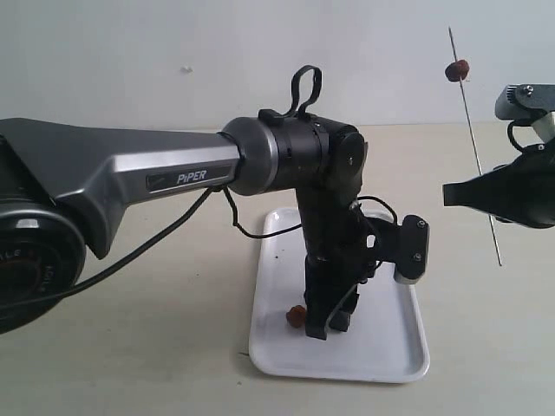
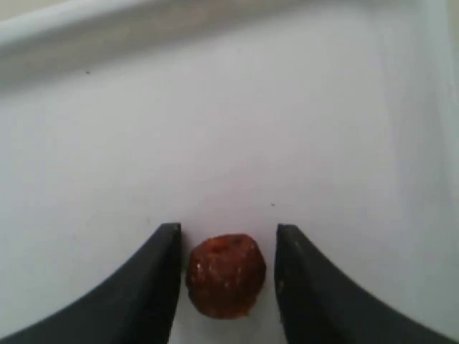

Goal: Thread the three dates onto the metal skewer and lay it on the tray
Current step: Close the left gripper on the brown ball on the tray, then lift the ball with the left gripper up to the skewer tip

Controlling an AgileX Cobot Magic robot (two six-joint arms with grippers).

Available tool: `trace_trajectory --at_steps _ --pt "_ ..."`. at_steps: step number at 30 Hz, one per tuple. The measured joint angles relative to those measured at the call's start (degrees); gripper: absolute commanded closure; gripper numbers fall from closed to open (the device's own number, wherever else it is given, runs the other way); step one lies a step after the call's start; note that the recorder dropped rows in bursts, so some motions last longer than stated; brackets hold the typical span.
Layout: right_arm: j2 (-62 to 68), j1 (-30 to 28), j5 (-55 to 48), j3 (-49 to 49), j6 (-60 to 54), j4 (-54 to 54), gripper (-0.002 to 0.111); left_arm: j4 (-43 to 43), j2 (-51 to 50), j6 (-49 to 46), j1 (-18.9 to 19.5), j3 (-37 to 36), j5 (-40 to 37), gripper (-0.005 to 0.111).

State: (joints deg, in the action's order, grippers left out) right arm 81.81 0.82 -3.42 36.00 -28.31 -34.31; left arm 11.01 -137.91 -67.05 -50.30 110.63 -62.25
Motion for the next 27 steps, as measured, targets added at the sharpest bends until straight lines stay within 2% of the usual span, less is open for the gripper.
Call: trace_trajectory --at_steps 8,17,19,22,23,27 --pt "0.00 0.00 -0.24 0.00 0.00 0.00 0.108 0.00 0.00 0.00 0.00 0.00 -0.45 0.085" --pt "0.00 0.00 -0.95 0.00 0.00 0.00 0.108 -0.03 2.18 0.00 0.29 0.00 -2.17 0.085" --pt "0.00 0.00 -1.32 0.00 0.00 0.00 0.108 1.63 5.44 0.00 2.17 0.00 -1.76 0.085" --pt "-0.05 0.00 -2.81 0.00 0.00 0.00 0.108 12.57 10.49 0.00 7.87 0.00 0.05 0.085" --pt "-0.05 0.00 -3.72 0.00 0.00 0.00 0.108 19.20 12.02 0.00 11.19 0.00 0.44 0.085" --pt "-0.05 0.00 -8.83 0.00 0.00 0.00 0.108 41.59 12.85 0.17 20.63 0.00 0.79 0.085"
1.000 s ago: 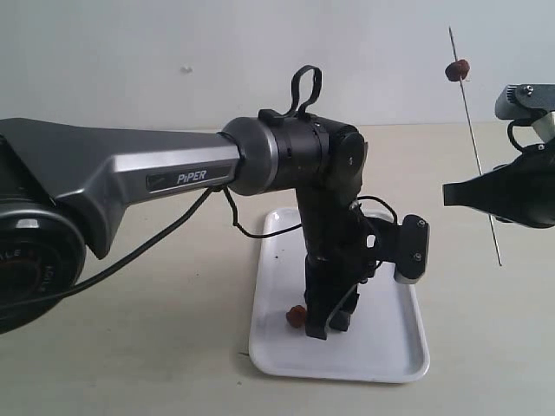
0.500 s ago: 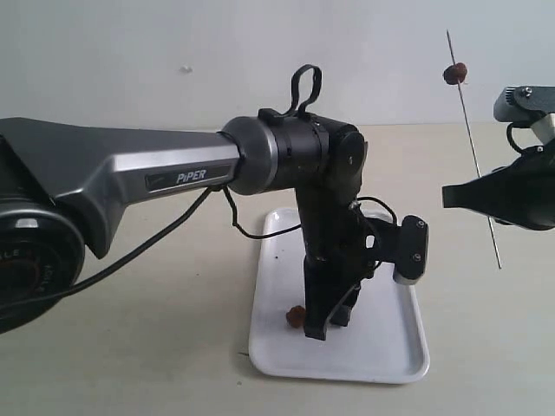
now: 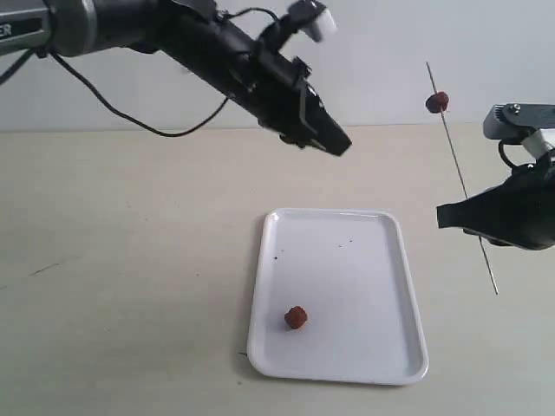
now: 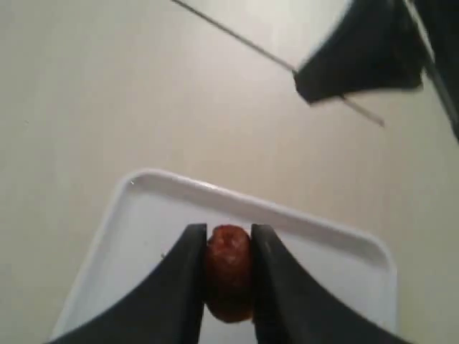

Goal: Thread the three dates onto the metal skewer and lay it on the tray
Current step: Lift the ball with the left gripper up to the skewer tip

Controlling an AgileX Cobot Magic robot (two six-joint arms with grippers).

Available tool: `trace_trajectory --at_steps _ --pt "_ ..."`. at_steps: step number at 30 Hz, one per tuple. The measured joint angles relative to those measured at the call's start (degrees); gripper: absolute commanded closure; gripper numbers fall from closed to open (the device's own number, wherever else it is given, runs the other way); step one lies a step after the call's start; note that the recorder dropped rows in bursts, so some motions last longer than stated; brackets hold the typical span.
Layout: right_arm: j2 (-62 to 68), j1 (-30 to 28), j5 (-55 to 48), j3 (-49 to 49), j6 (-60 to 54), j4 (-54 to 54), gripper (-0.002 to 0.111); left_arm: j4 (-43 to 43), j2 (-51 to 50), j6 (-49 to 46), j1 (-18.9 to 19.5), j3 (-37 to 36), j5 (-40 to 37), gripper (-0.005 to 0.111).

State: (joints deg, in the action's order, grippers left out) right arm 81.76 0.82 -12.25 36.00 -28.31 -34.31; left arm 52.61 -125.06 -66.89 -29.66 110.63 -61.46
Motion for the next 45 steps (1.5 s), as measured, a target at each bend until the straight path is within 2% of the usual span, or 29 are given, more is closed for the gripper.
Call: trace_trajectory --at_steps 2,6,11,16,29,36,45 --pt "-0.09 0.00 -3.27 0.00 -1.15 -0.91 0.108 9.79 0.00 2.06 4.25 0.00 0.05 0.085" --pt "-0.09 0.00 -9.11 0.00 -9.61 -8.48 0.108 18.96 0.00 8.47 8.11 0.00 0.33 0.085" --pt "-0.09 0.00 -19.17 -0.63 -31.59 -26.22 0.108 21.67 0.00 19.31 9.80 0.00 1.35 0.085" --pt "-0.09 0.00 -23.01 -2.59 -41.46 -34.42 0.108 23.74 -1.94 26.94 9.90 0.00 1.61 0.085" --pt "-0.13 0.00 -23.67 -4.87 -44.20 -37.44 0.108 37.61 -11.02 29.64 11.00 0.00 1.74 0.085" --pt "-0.13 0.00 -23.59 -4.97 -45.65 -39.53 0.108 38.84 -11.48 29.64 11.45 0.00 1.74 0.085" --pt "-0.13 0.00 -23.53 -4.97 -46.80 -40.21 0.108 38.98 -11.76 28.76 10.16 0.00 1.74 0.085"
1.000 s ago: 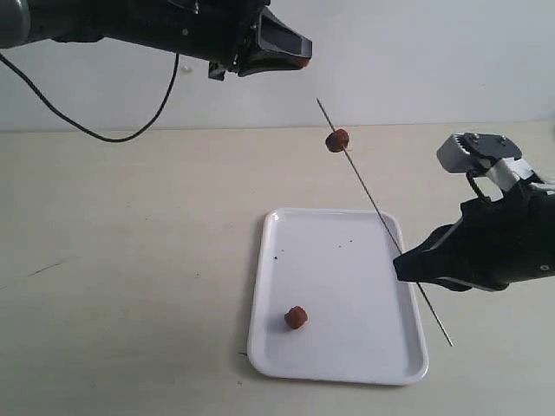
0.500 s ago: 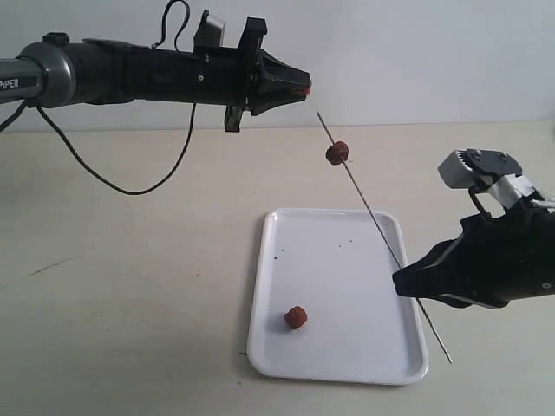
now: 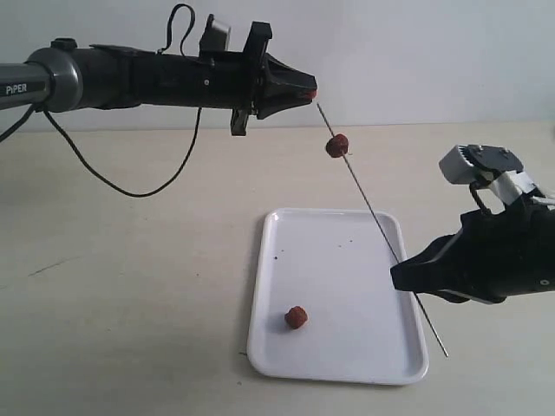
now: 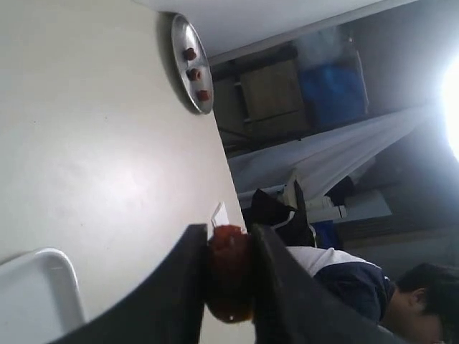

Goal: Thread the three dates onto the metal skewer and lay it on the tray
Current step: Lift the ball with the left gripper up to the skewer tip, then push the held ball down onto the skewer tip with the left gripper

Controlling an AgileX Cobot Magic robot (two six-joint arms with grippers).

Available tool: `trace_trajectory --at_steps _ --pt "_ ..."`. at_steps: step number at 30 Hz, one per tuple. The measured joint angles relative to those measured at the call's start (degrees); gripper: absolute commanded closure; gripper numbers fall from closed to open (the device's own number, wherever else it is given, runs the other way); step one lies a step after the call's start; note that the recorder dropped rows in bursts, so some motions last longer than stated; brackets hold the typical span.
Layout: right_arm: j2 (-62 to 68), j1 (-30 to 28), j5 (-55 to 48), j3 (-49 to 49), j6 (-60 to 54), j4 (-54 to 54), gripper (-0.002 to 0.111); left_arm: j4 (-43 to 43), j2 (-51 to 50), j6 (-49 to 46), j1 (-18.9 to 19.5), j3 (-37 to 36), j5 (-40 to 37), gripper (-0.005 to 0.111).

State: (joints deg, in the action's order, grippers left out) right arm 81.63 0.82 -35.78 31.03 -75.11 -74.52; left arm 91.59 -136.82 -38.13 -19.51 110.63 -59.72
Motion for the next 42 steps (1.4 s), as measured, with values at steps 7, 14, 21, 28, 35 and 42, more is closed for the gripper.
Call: trace_trajectory --at_steps 7,14,21,28,35,42 --pt "0.00 0.00 0.00 0.00 -0.98 -1.24 0.108 0.00 0.00 -0.45 -1.28 0.00 0.00 0.085" --pt "0.00 0.00 0.40 0.00 -0.98 -1.48 0.108 0.00 0.00 -1.39 -1.50 0.00 -0.11 0.085" --pt "0.00 0.00 2.22 0.00 -0.98 -1.48 0.108 0.00 0.00 -1.54 -1.50 0.00 -0.33 0.085" --pt "0.00 0.00 2.22 0.00 -0.98 -1.48 0.108 0.00 0.00 -1.83 -1.50 0.00 -0.46 0.085" --pt "0.00 0.00 1.99 0.00 -0.98 -1.48 0.108 1.02 0.00 -1.87 -1.50 0.00 -0.57 0.085" --pt "0.00 0.00 1.77 0.00 -0.98 -1.48 0.108 1.68 0.00 -1.98 -1.50 0.00 -0.57 0.085"
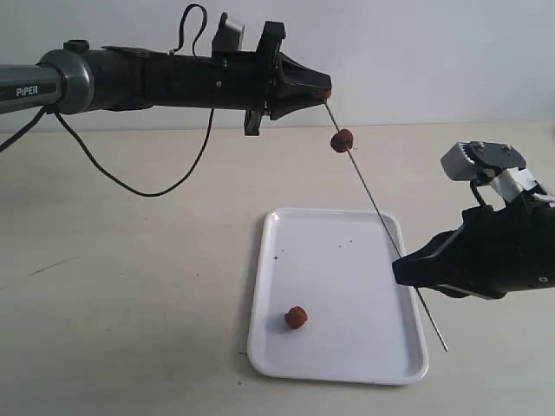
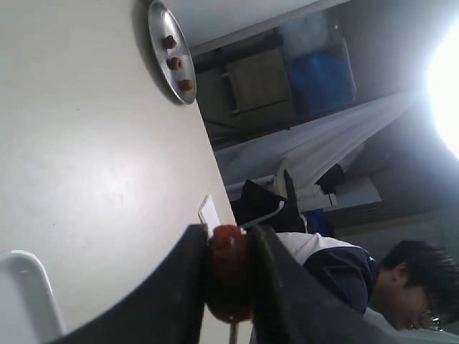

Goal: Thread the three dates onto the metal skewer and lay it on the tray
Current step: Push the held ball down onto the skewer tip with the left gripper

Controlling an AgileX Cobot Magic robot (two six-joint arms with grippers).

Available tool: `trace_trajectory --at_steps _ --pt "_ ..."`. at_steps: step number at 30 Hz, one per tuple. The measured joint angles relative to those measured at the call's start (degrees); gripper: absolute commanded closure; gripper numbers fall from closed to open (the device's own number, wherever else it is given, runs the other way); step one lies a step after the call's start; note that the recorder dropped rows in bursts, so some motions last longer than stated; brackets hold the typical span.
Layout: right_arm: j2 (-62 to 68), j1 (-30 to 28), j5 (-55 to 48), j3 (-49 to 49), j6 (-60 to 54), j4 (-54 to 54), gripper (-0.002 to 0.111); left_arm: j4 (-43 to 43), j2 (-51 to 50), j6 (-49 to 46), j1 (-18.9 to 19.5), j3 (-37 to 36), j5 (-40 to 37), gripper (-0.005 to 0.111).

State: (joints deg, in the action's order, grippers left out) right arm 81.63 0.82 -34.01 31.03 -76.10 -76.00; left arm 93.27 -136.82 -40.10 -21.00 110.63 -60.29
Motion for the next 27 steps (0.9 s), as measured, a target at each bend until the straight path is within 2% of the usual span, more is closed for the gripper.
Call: trace_trajectory --at_steps 18,27 --pt "0.00 0.00 0.87 0.00 -0.11 -0.45 0.108 -2.08 0.00 -1.25 -0.19 0.00 -0.99 0.085" --pt "0.00 0.00 0.90 -0.02 -0.04 -2.42 0.108 -0.94 0.00 -4.09 -2.69 0.00 0.42 0.085"
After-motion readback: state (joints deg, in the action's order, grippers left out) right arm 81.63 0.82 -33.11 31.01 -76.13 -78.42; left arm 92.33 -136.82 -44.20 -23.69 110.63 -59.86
